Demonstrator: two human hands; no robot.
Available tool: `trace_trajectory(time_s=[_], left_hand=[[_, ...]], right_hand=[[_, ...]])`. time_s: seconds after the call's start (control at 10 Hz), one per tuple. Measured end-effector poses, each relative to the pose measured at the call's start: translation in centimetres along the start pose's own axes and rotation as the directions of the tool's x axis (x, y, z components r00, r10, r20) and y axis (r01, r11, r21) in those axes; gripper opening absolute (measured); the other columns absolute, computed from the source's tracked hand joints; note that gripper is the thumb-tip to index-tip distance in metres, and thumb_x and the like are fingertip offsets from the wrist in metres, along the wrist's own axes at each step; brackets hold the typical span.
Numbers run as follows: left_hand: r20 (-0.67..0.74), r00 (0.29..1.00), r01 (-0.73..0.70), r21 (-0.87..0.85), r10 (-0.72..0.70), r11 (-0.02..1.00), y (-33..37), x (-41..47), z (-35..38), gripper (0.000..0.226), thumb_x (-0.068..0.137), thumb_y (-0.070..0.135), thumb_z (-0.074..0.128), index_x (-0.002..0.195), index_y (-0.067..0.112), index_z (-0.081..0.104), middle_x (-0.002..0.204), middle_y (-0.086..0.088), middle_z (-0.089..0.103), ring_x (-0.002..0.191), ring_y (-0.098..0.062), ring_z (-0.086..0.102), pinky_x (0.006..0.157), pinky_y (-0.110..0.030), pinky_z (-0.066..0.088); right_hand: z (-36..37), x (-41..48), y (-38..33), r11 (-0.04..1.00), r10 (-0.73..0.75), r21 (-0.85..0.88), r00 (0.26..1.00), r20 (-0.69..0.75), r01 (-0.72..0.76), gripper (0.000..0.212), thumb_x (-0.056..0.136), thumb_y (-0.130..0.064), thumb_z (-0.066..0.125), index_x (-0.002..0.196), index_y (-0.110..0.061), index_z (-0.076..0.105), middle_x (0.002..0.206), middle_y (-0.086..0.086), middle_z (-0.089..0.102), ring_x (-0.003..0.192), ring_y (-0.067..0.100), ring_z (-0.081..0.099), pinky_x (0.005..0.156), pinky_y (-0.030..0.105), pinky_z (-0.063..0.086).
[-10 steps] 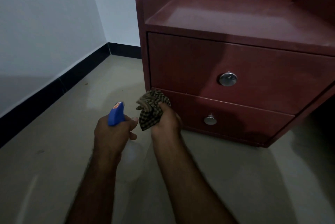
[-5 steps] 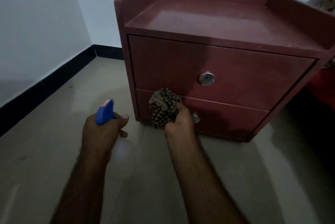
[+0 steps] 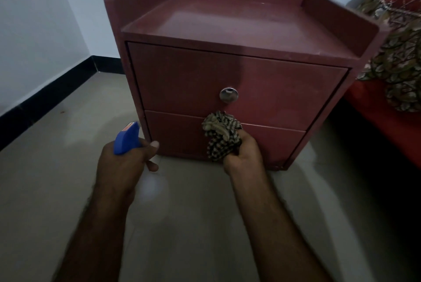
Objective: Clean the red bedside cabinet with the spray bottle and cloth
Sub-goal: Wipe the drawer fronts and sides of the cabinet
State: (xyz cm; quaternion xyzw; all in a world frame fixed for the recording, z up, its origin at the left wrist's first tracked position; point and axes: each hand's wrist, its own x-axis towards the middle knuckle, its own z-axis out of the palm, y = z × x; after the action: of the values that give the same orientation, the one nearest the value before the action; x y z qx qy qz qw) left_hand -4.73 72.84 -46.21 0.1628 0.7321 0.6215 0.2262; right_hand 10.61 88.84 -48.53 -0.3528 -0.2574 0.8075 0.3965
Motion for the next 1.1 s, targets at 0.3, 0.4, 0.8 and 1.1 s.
trace_trajectory(time_s=[0.3,0.4,0.8,1.1], left_hand=[[0.073,0.997,-0.009,-0.017,0.010,1.000,0.8,-1.2,1.4,0.014,0.082,0.013,0.078,0.076,0.022,0.069,0.082,-0.007,0.070,0.063,-0.027,0.068,0.097,-0.067,0.051],[0.071,0.997,0.005,0.000,-0.005,1.000,1.1,-1.7,1.8,0.012,0.083,0.013,0.078,0.082,0.019,0.067,0.085,-0.008,0.069,0.065,-0.025,0.069,0.097,-0.066,0.051],[0.086,0.996,0.002,0.025,-0.004,1.000,1.7,-3.0,2.3,0.032,0.084,0.018,0.077,0.114,0.013,0.069,0.088,-0.005,0.071,0.063,-0.018,0.071,0.099,-0.064,0.051],[0.092,0.996,0.002,0.023,-0.004,1.000,1.6,-2.8,2.8,0.015,0.085,0.016,0.076,0.098,0.014,0.068,0.090,-0.009,0.069,0.069,-0.023,0.068,0.098,-0.062,0.052]], right_hand=[[-3.7,0.7,-2.4,0.924,-0.213,-0.356,0.962,-0.169,0.141,0.040,0.101,-0.001,0.040,0.135,-0.002,0.062,0.121,0.017,0.068,0.109,0.031,0.065,0.109,0.043,0.049],[-8.6,-2.1,-2.8,0.582,-0.446,-0.727,0.891,0.090,0.365,0.036,0.093,0.002,0.055,0.128,-0.008,0.060,0.116,0.013,0.069,0.103,0.028,0.067,0.095,0.045,0.056],[-14.3,-3.2,-6.0,0.810,-0.406,-0.497,0.909,-0.090,0.312,0.037,0.088,0.005,0.054,0.119,-0.015,0.055,0.104,0.009,0.064,0.085,0.012,0.062,0.066,0.014,0.053],[-11.3,1.3,-6.8,0.908,-0.153,0.309,0.910,-0.385,0.284,0.032,0.091,-0.018,0.076,0.120,-0.007,0.071,0.114,0.013,0.076,0.095,0.027,0.077,0.092,0.044,0.060]])
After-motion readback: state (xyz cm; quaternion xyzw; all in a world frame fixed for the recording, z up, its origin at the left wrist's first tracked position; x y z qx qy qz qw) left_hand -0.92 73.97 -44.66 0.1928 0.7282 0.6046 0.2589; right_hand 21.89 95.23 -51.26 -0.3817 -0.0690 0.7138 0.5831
